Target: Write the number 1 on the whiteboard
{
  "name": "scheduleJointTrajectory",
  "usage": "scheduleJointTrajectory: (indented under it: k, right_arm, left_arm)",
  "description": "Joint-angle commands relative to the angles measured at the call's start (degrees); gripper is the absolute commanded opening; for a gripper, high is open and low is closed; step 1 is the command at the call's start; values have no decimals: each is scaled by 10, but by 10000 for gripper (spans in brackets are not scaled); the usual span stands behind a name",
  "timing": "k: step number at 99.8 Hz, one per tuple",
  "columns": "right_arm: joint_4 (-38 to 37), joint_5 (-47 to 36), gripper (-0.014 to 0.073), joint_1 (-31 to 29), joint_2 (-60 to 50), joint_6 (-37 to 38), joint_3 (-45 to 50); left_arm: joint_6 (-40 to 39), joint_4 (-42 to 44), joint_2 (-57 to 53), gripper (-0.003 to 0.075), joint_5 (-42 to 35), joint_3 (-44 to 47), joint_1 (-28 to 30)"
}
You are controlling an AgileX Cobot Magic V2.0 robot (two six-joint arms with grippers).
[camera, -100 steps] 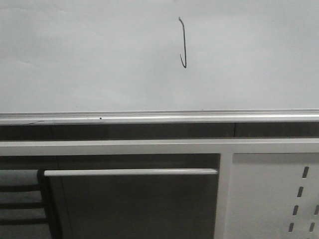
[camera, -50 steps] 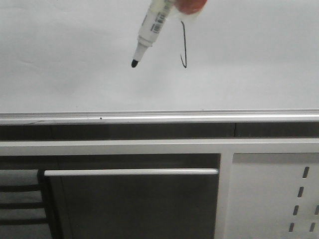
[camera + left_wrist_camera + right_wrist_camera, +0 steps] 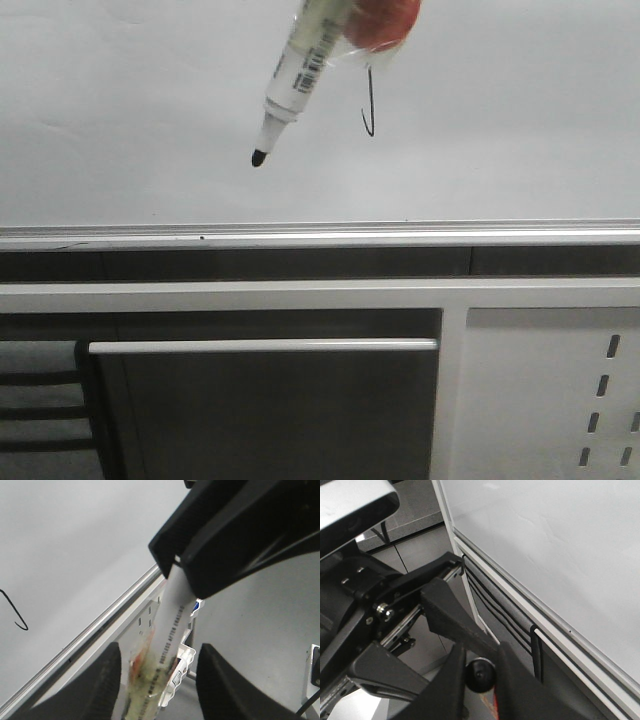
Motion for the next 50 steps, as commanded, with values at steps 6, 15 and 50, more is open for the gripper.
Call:
scheduleJointTrajectory:
  k: [6, 15, 50]
  right_arm:
    - [20, -7, -64, 0, -3, 2, -20]
    - [20, -7, -64, 0, -3, 2, -20]
    - [20, 2, -64, 0, -3, 2, -20]
  left_arm:
    - [-1, 14, -8, 324, -10, -18, -4]
    - [-1, 20, -8, 311, -16, -18, -3]
    - [-1, 31, 5, 206, -9, -18, -3]
